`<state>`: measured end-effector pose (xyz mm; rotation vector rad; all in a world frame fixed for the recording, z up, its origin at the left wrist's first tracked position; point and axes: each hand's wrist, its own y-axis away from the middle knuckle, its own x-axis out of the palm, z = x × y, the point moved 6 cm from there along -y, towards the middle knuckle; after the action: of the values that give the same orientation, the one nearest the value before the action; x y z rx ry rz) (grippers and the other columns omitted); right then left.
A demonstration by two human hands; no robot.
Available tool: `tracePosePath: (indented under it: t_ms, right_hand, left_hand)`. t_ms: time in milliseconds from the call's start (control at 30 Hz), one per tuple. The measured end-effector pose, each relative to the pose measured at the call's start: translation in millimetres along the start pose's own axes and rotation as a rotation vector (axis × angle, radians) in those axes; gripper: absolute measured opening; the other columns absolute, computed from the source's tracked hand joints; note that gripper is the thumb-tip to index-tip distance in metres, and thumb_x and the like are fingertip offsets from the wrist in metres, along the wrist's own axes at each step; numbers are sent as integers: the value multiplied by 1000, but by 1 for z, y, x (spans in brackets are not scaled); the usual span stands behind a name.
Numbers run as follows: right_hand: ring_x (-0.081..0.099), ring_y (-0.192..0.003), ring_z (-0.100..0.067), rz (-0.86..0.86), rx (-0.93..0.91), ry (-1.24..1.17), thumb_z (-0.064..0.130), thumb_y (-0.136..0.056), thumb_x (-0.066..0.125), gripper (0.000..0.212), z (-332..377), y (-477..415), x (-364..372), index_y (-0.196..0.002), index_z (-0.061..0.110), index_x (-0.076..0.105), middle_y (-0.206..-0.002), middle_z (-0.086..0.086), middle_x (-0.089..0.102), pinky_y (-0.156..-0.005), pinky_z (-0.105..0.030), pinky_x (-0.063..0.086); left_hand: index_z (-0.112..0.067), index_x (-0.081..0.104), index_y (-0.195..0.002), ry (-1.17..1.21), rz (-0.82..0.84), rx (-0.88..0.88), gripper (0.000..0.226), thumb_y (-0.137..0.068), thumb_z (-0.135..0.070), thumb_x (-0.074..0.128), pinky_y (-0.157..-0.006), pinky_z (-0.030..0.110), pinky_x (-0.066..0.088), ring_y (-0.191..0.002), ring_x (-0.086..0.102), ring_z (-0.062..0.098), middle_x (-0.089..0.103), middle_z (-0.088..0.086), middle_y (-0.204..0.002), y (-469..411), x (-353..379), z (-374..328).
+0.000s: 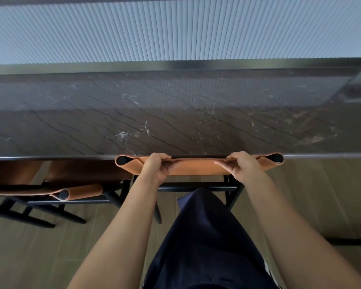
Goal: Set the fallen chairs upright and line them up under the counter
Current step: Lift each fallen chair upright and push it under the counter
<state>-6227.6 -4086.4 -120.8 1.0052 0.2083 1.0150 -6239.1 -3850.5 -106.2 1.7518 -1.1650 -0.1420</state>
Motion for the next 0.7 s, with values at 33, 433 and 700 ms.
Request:
tracePosePath:
  t_ms: [33, 433, 700]
  right_hand:
    - [64, -82, -43, -8, 4, 3, -22, -85, 44, 27, 0, 0, 0, -97, 2, 52, -99, -22, 53, -58, -51, 60]
    - [67, -82, -40, -76, 72, 28, -18, -86, 49, 28, -20, 5, -26, -102, 4, 55, -103, -24, 58, -64, -51, 61]
    - [66, -80, -39, -78, 109, 45, -16, -88, 47, 20, -36, 9, -40, -97, 1, 53, -99, -23, 58, -56, -46, 61]
  left_hand:
    - [3, 49, -95, -1, -6, -6, 16, -91, 13, 37, -77, 52, 52, -117, 54, 47, 53, 28, -113, -1, -1, 1]
    - [0, 46, -121, 64, -65, -74, 38, -86, 15, 46, -50, 44, 58, -95, 62, 46, 56, 30, -114, -4, -24, 31]
    - [0, 50, -113, -24, -104, -152, 26, -90, 10, 47, -60, 45, 60, -92, 65, 44, 58, 27, -110, 2, -35, 47]
